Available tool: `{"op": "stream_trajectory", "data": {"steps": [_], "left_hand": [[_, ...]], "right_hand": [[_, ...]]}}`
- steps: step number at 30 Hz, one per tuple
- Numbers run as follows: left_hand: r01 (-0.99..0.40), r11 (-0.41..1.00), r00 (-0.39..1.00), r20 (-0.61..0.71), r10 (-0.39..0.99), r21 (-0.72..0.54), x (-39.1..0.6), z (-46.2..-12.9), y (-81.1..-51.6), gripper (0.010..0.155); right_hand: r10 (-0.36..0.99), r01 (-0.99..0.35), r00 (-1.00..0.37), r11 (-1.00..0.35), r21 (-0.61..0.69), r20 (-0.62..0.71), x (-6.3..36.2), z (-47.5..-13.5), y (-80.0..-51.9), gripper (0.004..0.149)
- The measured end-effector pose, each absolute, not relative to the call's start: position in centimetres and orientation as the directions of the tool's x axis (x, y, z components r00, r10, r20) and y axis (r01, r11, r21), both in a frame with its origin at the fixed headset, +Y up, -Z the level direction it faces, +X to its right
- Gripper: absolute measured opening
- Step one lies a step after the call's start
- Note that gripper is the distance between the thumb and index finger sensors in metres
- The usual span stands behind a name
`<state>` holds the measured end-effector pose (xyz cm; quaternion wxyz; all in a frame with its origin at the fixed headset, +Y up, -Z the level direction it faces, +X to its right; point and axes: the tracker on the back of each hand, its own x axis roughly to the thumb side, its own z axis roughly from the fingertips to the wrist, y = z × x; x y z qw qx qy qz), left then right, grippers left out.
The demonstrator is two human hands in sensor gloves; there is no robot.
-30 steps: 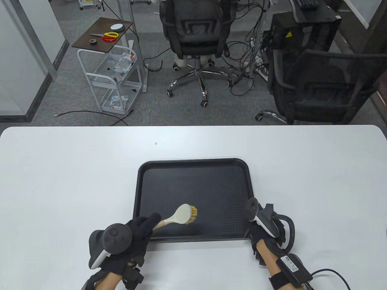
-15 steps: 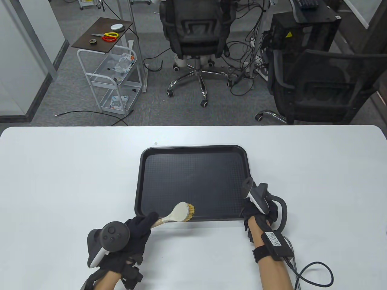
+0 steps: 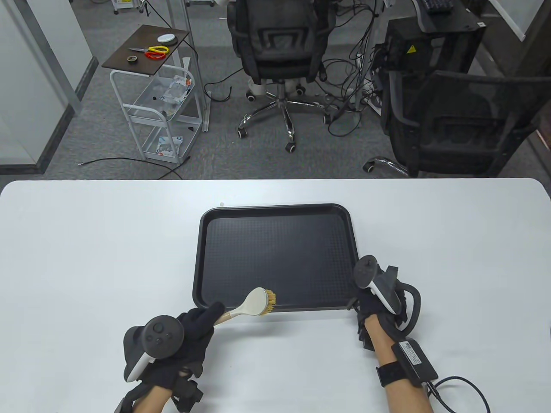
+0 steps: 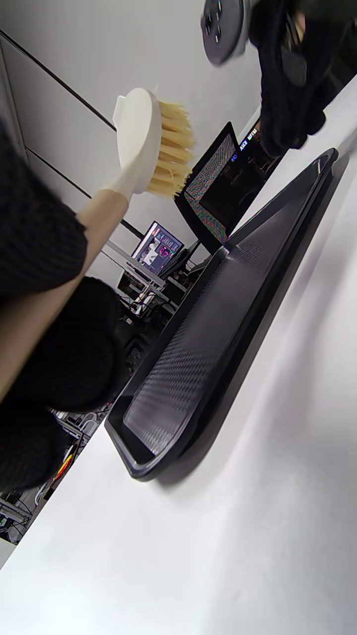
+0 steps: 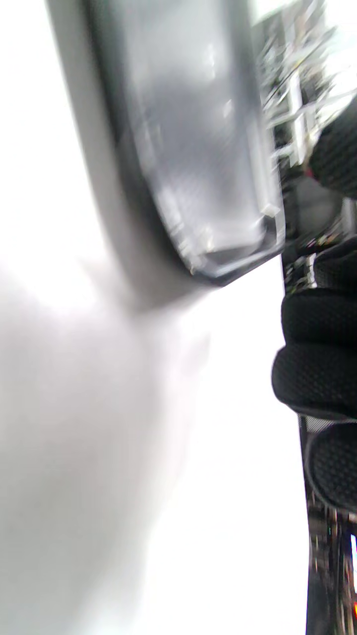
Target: Scrub the tray with pot brush
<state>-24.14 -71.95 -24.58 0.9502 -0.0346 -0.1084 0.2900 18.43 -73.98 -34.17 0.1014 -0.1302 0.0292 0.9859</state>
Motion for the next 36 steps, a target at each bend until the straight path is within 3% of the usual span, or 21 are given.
{"op": "stream_trajectory", "data": {"steps": [4, 9, 14, 25, 36], "left_hand": [[-0.525, 0.84, 0.816, 0.201, 0.542, -0.136, -23.9, -24.5, -72.0, 0.056], [-0.515, 0.846, 0.821, 0.203, 0.533, -0.137, -23.6, -24.5, -72.2, 0.056], [-0.512, 0.846, 0.826, 0.184, 0.532, -0.147, -23.7, -24.7, -72.6, 0.056], [-0.447, 0.862, 0.849, 0.191, 0.492, -0.238, -21.1, -25.7, -74.1, 0.056], [-0.202, 0.939, 0.934, 0.235, 0.271, -0.28, -14.7, -27.9, -76.4, 0.055]], "right_hand": [[0.323, -0.323, -0.944, -0.946, -0.019, -0.069, 18.2, -30.5, -71.1, 0.07], [0.471, -0.471, -0.871, -0.881, 0.032, 0.141, 17.4, -26.9, -71.8, 0.076], [0.397, -0.399, -0.898, -0.916, 0.027, 0.19, 17.0, -26.0, -73.9, 0.077], [0.398, -0.41, -0.888, -0.912, -0.005, 0.229, 17.2, -24.8, -73.3, 0.076], [0.419, -0.435, -0.876, -0.9, -0.015, 0.24, 17.1, -24.0, -72.8, 0.076]]}}
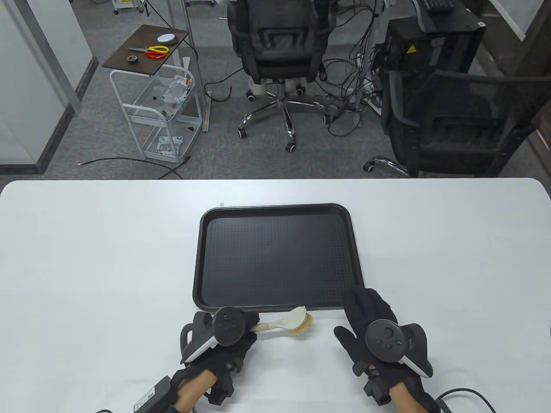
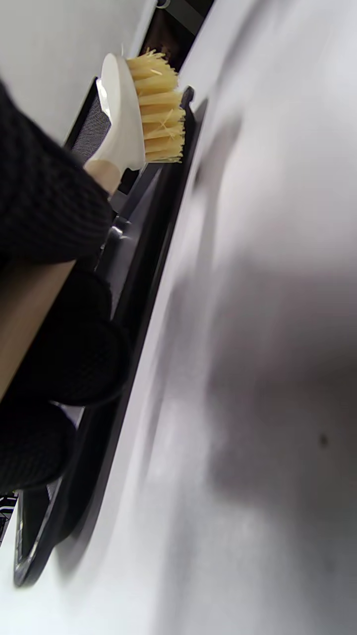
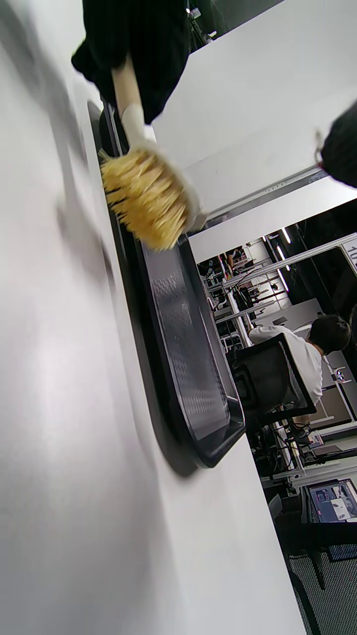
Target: Scrub the tray with pot brush
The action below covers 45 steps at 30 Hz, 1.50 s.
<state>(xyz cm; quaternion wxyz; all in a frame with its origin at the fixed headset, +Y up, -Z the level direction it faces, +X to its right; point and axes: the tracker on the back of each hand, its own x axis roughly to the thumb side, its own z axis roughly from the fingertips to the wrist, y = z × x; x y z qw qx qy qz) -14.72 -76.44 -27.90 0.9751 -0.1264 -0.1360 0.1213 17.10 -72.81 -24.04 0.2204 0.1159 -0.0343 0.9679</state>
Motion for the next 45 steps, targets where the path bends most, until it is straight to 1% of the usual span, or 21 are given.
{"op": "stream_trajectory", "data": {"steps": [4, 6, 11, 12, 14, 16, 18, 21, 24, 26, 28, 30, 32, 37, 41, 45], "left_hand": [[-0.119, 0.934, 0.945, 0.251, 0.212, -0.338, -13.2, -28.5, -77.7, 0.054], [-0.094, 0.933, 0.948, 0.254, 0.19, -0.348, -12.8, -28.6, -78.1, 0.054], [-0.039, 0.947, 0.961, 0.246, 0.122, -0.319, -12.3, -28.4, -78.4, 0.054], [-0.042, 0.948, 0.959, 0.253, 0.126, -0.314, -12.5, -28.2, -78.1, 0.057], [-0.094, 0.954, 0.949, 0.264, 0.172, -0.283, -13.0, -27.8, -77.2, 0.063], [-0.155, 0.955, 0.935, 0.274, 0.225, -0.254, -13.9, -27.3, -75.8, 0.065], [-0.18, 0.964, 0.931, 0.282, 0.232, -0.199, -15.1, -26.7, -74.2, 0.068], [-0.251, 0.957, 0.919, 0.274, 0.282, -0.144, -17.9, -25.8, -72.1, 0.073], [-0.327, 0.939, 0.91, 0.231, 0.344, -0.11, -21.0, -25.4, -71.2, 0.076], [-0.377, 0.921, 0.903, 0.182, 0.389, -0.099, -22.9, -25.6, -71.5, 0.073], [-0.404, 0.906, 0.905, 0.091, 0.416, -0.128, -25.1, -26.1, -72.5, 0.073], [-0.444, 0.886, 0.89, 0.052, 0.454, -0.134, -26.2, -26.5, -73.7, 0.073], [-0.468, 0.868, 0.878, 0.025, 0.478, -0.169, -26.7, -26.9, -74.6, 0.072], [-0.464, 0.869, 0.881, 0.013, 0.473, -0.172, -26.7, -27.1, -75.0, 0.07], [-0.431, 0.876, 0.894, 0.029, 0.447, -0.214, -26.1, -27.1, -75.3, 0.071], [-0.421, 0.878, 0.898, 0.029, 0.438, -0.226, -25.9, -27.1, -75.5, 0.071]], "right_hand": [[0.423, -0.435, -0.878, -0.9, -0.005, 0.225, 17.4, -24.1, -72.9, 0.076], [0.431, -0.443, -0.873, -0.896, -0.005, 0.227, 17.5, -24.2, -72.9, 0.076], [0.431, -0.444, -0.873, -0.896, -0.007, 0.229, 17.5, -24.1, -72.9, 0.076], [0.43, -0.443, -0.873, -0.896, -0.005, 0.232, 17.4, -24.1, -72.9, 0.076], [0.423, -0.436, -0.875, -0.9, -0.003, 0.235, 17.4, -24.1, -73.0, 0.076], [0.428, -0.439, -0.873, -0.898, 0.003, 0.236, 17.3, -24.1, -73.0, 0.076], [0.43, -0.44, -0.871, -0.898, 0.013, 0.239, 17.2, -24.1, -73.0, 0.076], [0.421, -0.43, -0.875, -0.903, 0.015, 0.242, 17.1, -24.1, -73.1, 0.076], [0.418, -0.426, -0.875, -0.904, 0.021, 0.245, 17.0, -24.1, -73.2, 0.076], [0.412, -0.42, -0.878, -0.907, 0.024, 0.244, 16.9, -24.1, -73.2, 0.076], [0.419, -0.424, -0.876, -0.905, 0.036, 0.239, 16.9, -24.2, -73.4, 0.076], [0.413, -0.414, -0.88, -0.909, 0.045, 0.236, 16.8, -24.3, -73.7, 0.076], [0.415, -0.412, -0.882, -0.909, 0.063, 0.223, 16.8, -24.5, -74.1, 0.076], [0.407, -0.393, -0.891, -0.913, 0.106, 0.2, 16.8, -25.0, -75.0, 0.076], [0.405, -0.385, -0.897, -0.913, 0.136, 0.177, 16.9, -25.3, -75.7, 0.076], [0.417, -0.394, -0.896, -0.905, 0.16, 0.154, 17.1, -25.7, -76.3, 0.075]]}}
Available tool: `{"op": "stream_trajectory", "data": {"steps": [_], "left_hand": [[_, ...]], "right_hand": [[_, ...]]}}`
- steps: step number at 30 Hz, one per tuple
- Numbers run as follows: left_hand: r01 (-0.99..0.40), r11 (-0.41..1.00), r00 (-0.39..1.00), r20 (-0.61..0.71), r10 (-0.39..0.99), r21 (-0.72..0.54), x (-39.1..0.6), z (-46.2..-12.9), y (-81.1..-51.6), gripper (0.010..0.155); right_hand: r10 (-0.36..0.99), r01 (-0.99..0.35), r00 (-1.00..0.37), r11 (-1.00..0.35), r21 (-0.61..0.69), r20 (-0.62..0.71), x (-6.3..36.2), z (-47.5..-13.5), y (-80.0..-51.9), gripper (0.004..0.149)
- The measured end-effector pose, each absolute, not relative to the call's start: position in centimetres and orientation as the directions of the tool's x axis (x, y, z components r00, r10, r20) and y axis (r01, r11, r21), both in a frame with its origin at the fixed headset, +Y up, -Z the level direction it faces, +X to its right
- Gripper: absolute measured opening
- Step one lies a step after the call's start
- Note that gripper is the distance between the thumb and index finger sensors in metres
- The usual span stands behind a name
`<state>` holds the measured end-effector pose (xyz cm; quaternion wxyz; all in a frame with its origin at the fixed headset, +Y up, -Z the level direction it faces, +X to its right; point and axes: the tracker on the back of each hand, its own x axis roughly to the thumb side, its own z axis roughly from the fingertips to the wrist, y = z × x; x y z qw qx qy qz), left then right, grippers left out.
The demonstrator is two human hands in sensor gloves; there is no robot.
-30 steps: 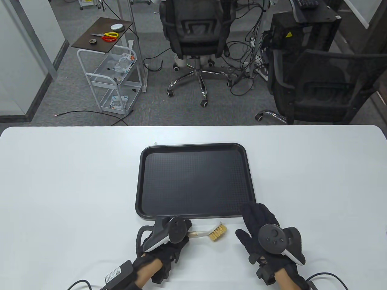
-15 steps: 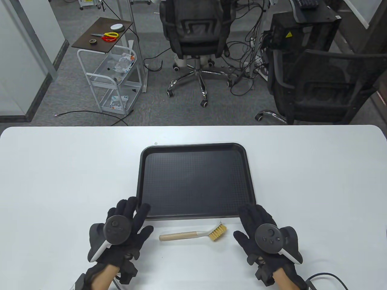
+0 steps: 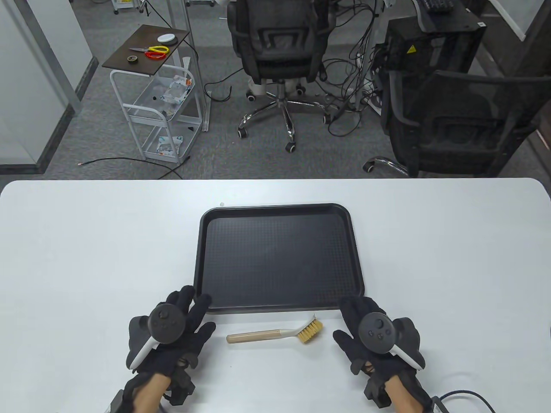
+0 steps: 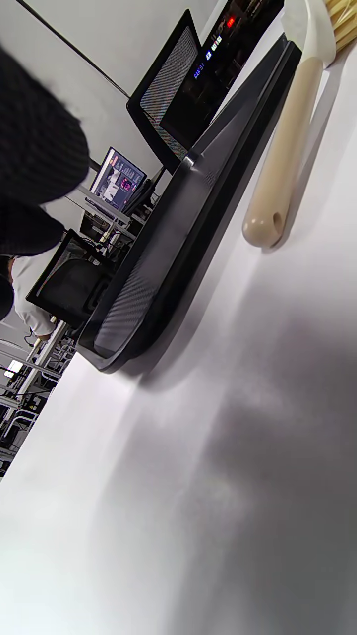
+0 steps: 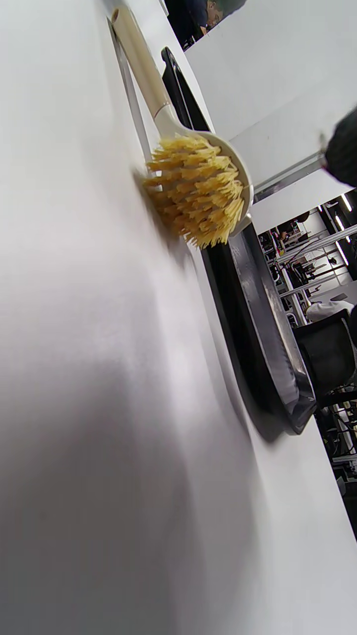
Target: Scrub the tray with pot brush
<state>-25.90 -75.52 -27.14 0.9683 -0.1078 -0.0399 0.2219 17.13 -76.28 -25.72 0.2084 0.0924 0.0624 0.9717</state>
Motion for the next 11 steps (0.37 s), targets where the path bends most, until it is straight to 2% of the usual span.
{"op": "stream_trajectory", "data": {"steps": [11], "left_hand": [[-0.418, 0.867, 0.899, 0.014, 0.438, -0.27, -26.13, -27.27, -75.76, 0.071]], "right_hand": [[0.431, -0.396, -0.891, -0.891, 0.223, 0.139, 17.2, -26.03, -77.05, 0.077]]}}
